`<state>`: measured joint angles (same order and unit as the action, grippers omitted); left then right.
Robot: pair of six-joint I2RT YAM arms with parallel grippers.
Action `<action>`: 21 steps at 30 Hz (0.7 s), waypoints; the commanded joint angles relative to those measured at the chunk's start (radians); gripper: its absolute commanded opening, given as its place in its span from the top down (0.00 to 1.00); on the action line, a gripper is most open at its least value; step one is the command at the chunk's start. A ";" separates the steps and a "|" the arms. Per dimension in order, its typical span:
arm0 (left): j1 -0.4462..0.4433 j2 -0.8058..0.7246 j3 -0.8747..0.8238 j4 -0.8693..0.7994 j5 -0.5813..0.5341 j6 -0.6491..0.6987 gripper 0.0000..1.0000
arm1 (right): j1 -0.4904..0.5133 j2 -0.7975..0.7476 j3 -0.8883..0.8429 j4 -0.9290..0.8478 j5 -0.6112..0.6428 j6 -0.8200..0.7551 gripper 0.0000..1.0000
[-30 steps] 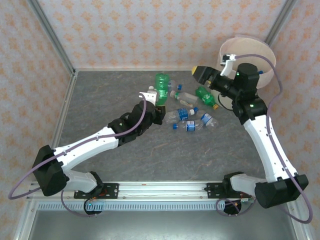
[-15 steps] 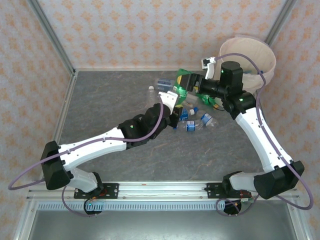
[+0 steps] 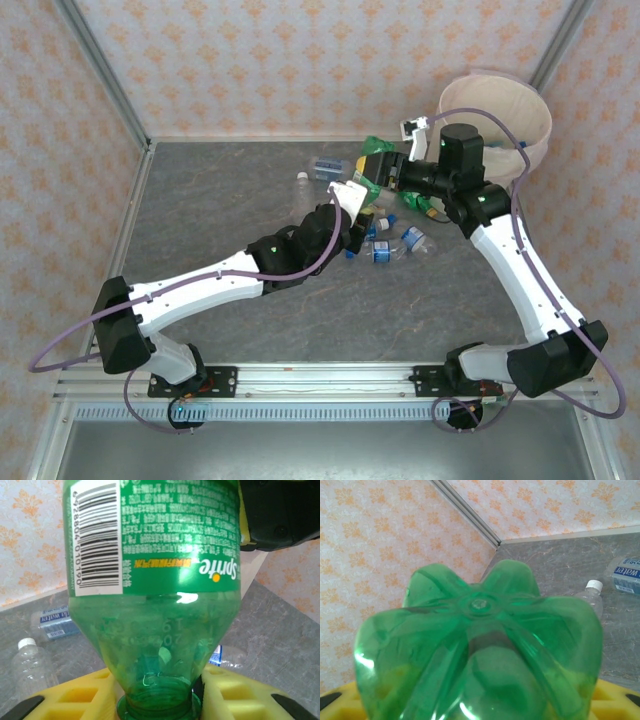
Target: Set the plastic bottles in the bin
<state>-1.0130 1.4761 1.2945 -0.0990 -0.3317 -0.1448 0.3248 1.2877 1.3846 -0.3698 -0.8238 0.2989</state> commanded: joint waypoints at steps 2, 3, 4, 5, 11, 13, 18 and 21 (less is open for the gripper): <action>-0.007 -0.015 0.008 0.010 -0.052 0.018 0.38 | 0.004 -0.028 0.036 0.051 0.040 0.033 0.50; -0.006 -0.023 0.003 0.015 -0.055 0.015 0.29 | 0.004 -0.028 0.039 0.052 0.046 0.035 0.50; -0.007 -0.033 -0.005 0.022 -0.056 0.010 0.15 | 0.004 -0.027 0.042 0.051 0.062 0.038 0.50; -0.006 -0.044 -0.010 0.027 -0.056 0.001 0.06 | 0.004 -0.027 0.044 0.053 0.080 0.041 0.50; -0.005 -0.089 0.004 -0.022 -0.074 -0.053 0.01 | -0.013 -0.015 0.096 0.026 0.207 0.021 0.51; 0.000 -0.103 0.002 -0.030 -0.088 -0.065 0.01 | -0.030 -0.009 0.113 0.023 0.253 0.027 0.51; 0.061 -0.107 0.037 -0.103 -0.071 -0.129 0.01 | -0.113 0.017 0.158 0.021 0.358 0.085 0.52; 0.115 -0.123 0.031 -0.099 -0.026 -0.155 0.01 | -0.167 0.036 0.193 0.017 0.416 0.106 0.52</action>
<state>-0.9367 1.3830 1.2991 -0.1535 -0.3748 -0.2504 0.1955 1.3094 1.5276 -0.3702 -0.5102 0.3679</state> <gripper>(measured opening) 0.993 0.535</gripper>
